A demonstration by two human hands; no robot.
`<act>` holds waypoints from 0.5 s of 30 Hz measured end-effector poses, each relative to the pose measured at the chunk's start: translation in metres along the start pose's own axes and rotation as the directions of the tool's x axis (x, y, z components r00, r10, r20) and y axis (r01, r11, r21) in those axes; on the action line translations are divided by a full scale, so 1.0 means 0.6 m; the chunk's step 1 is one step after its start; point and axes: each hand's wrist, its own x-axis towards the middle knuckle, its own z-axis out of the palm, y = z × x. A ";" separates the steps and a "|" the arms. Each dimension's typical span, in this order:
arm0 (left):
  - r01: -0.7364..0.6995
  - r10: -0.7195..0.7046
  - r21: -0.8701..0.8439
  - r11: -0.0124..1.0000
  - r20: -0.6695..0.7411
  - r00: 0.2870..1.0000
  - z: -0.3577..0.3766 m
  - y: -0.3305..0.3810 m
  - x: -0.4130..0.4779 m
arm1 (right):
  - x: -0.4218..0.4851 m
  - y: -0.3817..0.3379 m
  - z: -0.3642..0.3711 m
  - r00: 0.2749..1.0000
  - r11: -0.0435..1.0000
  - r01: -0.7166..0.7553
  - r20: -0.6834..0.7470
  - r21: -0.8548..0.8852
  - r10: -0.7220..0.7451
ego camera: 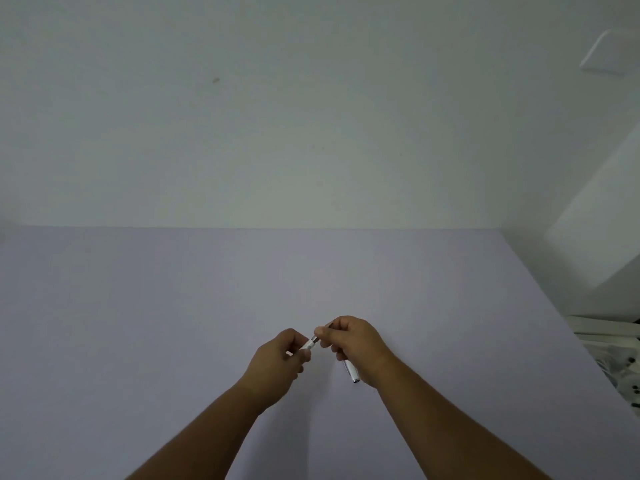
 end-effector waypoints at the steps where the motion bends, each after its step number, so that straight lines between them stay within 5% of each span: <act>1: -0.022 0.022 0.013 1.000 -0.010 1.000 0.001 0.004 0.000 | 0.001 0.000 0.002 1.000 1.000 -0.015 -0.008 0.024 0.015; 5: -0.088 0.094 0.076 0.993 -0.074 0.993 0.005 0.019 0.002 | 0.003 -0.005 0.014 1.000 0.983 -0.019 -0.005 0.181 0.020; 10: -0.127 0.137 0.126 0.984 -0.075 0.988 0.007 0.028 0.002 | 0.006 -0.018 0.017 0.989 0.997 -0.072 -0.126 0.021 0.074; 15: -0.103 0.113 0.113 0.988 -0.086 0.990 0.003 0.031 0.008 | 0.000 -0.018 0.010 0.998 0.989 -0.014 -0.062 0.145 0.024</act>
